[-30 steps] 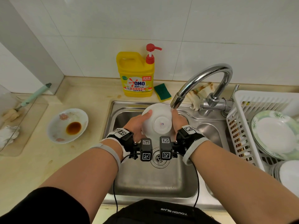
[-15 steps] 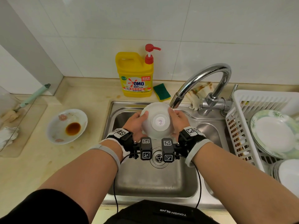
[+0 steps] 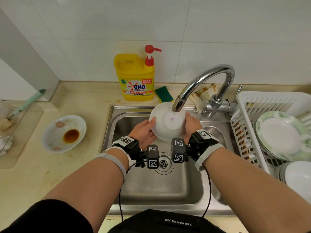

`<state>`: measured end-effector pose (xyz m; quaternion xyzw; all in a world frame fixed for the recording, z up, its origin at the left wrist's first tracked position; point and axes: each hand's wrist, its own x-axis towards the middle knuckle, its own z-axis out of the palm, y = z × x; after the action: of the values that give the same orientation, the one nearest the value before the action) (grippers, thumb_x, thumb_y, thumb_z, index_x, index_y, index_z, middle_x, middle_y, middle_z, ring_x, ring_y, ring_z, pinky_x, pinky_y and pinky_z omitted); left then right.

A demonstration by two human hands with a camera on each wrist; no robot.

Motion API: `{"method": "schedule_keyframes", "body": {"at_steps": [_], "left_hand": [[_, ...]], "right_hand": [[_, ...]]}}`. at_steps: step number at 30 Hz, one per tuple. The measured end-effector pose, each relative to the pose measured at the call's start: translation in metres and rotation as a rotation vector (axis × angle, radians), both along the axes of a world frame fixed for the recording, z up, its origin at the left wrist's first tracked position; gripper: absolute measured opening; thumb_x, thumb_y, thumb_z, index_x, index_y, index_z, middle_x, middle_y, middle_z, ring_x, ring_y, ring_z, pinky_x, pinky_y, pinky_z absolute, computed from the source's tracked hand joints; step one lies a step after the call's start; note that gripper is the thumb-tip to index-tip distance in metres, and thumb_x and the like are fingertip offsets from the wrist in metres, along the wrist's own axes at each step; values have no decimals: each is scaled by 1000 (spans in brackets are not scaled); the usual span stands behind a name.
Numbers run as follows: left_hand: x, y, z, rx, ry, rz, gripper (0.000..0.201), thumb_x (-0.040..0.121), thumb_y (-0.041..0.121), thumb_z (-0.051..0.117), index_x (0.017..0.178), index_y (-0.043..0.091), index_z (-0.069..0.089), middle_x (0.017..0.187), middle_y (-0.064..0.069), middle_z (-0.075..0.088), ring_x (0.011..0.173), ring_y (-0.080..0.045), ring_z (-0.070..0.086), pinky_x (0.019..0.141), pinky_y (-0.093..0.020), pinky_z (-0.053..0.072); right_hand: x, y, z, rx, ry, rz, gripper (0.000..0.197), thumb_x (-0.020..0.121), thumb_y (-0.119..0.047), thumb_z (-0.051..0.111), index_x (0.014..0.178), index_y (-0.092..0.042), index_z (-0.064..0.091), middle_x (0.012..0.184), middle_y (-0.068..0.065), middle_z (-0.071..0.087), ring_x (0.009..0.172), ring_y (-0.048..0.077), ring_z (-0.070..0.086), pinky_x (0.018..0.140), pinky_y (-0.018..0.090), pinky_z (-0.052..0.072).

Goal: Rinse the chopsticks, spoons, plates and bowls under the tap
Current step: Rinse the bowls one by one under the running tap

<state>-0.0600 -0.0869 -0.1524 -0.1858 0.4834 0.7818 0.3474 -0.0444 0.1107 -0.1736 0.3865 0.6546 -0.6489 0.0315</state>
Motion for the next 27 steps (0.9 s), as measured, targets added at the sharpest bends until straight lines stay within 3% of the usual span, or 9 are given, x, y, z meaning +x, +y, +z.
{"method": "schedule_keyframes", "body": {"at_steps": [2,4,11,14,18,20,22,25,27], "left_hand": [[0,4,2,23,20,-11,37,104,22,54,137,5,52,134,-16,65,117,-28,66,82,-36,61],[-1,8,3,32,47,-44,33,104,16,54,135,5,53,132,-16,65,110,-26,67,85,-37,59],[-4,24,8,-13,83,-245,47,99,10,61,142,21,48,136,-14,60,115,-36,63,81,-48,58],[-6,31,9,-26,99,-247,49,98,10,63,144,21,49,138,-14,62,118,-36,63,79,-44,60],[-8,36,10,-51,117,-171,42,100,19,63,141,17,54,131,-11,68,114,-30,68,72,-37,62],[-10,36,8,-60,113,-139,42,102,24,60,142,16,54,129,-10,69,111,-29,69,71,-36,62],[-11,35,8,-75,101,-107,37,105,27,55,140,16,55,128,-10,70,106,-28,71,70,-39,62],[-16,32,3,-136,86,-85,36,108,30,47,140,16,54,127,-10,69,110,-30,69,80,-46,61],[-19,30,2,-175,59,-82,39,108,33,46,145,20,49,134,-8,64,115,-33,65,74,-46,61]], "right_hand": [[10,-6,29,-78,-22,-60,45,101,-49,41,114,-13,65,127,17,66,117,39,62,105,56,49],[21,-11,51,-182,-42,-142,35,106,-38,44,116,-11,64,110,13,70,107,36,65,99,53,53],[35,-4,46,-465,-111,-179,50,95,-53,56,119,-12,71,98,18,77,99,39,70,85,53,58],[38,0,40,-510,-73,-206,46,99,-51,52,104,-10,70,81,15,75,85,36,68,68,44,55],[40,4,44,-473,-68,-190,39,102,-43,52,111,-7,67,106,17,74,76,32,72,53,36,55],[43,6,51,-438,-39,-167,34,107,-33,48,100,-4,63,80,15,74,51,25,70,37,29,50],[47,-4,76,-449,-24,-193,27,109,-28,44,108,-5,59,77,11,68,44,22,67,29,25,43],[34,5,44,-441,-8,-180,26,109,-32,46,120,-11,58,105,11,67,75,27,69,39,29,52],[25,5,26,-382,-16,-153,47,100,-45,57,133,-12,59,130,11,67,104,32,69,70,43,63]]}}
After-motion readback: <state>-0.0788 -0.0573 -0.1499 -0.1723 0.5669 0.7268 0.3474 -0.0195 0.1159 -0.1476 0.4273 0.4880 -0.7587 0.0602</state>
